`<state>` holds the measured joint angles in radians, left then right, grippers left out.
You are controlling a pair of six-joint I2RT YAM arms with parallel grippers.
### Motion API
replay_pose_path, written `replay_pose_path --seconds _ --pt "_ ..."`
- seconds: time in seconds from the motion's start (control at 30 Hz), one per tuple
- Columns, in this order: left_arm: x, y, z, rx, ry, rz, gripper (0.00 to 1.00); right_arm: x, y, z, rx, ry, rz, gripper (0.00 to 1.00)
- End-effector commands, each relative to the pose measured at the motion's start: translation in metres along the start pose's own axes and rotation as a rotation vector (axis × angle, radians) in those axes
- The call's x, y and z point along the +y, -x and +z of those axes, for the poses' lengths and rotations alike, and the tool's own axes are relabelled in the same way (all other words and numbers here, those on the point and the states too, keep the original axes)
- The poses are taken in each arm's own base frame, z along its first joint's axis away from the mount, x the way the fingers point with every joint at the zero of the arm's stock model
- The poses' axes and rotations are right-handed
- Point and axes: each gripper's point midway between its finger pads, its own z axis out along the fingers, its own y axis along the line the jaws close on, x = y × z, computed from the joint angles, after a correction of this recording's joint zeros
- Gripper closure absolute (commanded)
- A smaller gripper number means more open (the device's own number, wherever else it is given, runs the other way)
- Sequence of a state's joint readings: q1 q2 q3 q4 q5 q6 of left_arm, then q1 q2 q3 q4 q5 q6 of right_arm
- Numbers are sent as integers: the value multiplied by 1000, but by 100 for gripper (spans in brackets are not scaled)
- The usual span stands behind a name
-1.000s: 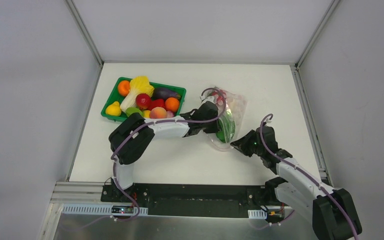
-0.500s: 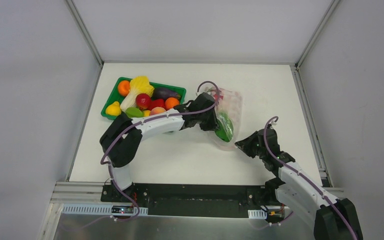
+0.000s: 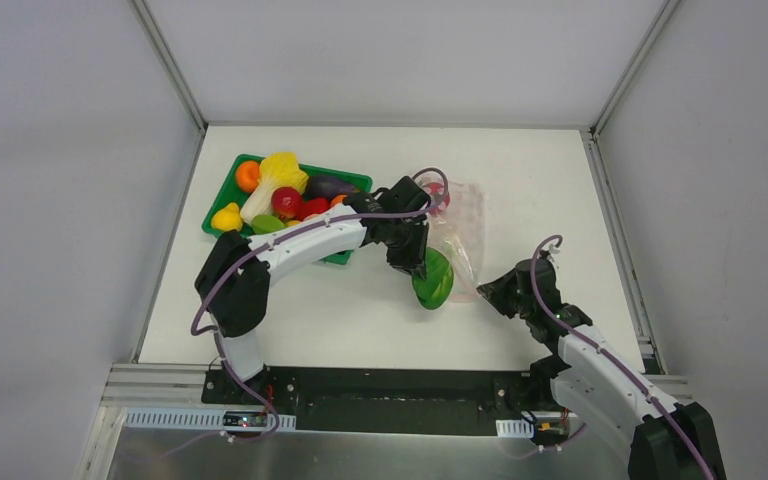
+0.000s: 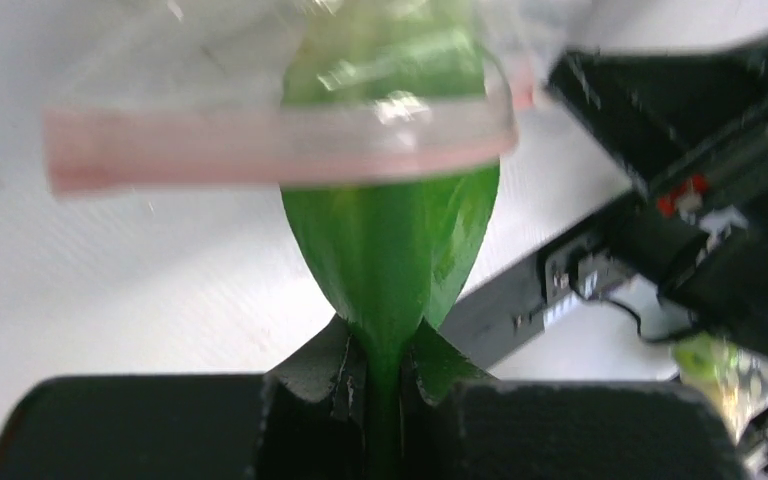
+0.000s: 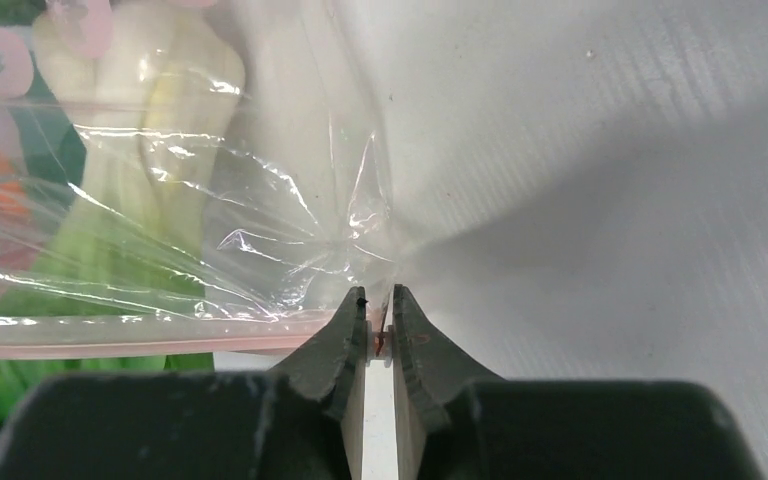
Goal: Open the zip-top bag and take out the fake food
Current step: Pick up the fake vegetable from the zipper food storage bag.
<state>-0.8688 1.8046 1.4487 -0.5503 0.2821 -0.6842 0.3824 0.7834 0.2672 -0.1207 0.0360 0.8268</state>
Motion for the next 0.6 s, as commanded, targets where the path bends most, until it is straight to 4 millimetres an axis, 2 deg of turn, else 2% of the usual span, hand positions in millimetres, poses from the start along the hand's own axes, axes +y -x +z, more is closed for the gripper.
replay_pose_path --seconds 0.0,0.17,0.33,0.43,0.57 --pt "-27 -26 -59 98 -122 138 100 15 17 -5 -57 0 15 99" --pt "-34 -53 -84 200 -154 192 100 11 17 -3 -59 -22 26 99" --pt "-22 -75 -111 222 -137 249 100 7 18 -4 -67 -39 28 99" --pt "-19 -79 -137 194 -134 290 100 4 17 -4 -65 -52 24 99" --pt "-3 -80 -168 137 -62 319 100 2 16 -4 -60 -62 18 99"
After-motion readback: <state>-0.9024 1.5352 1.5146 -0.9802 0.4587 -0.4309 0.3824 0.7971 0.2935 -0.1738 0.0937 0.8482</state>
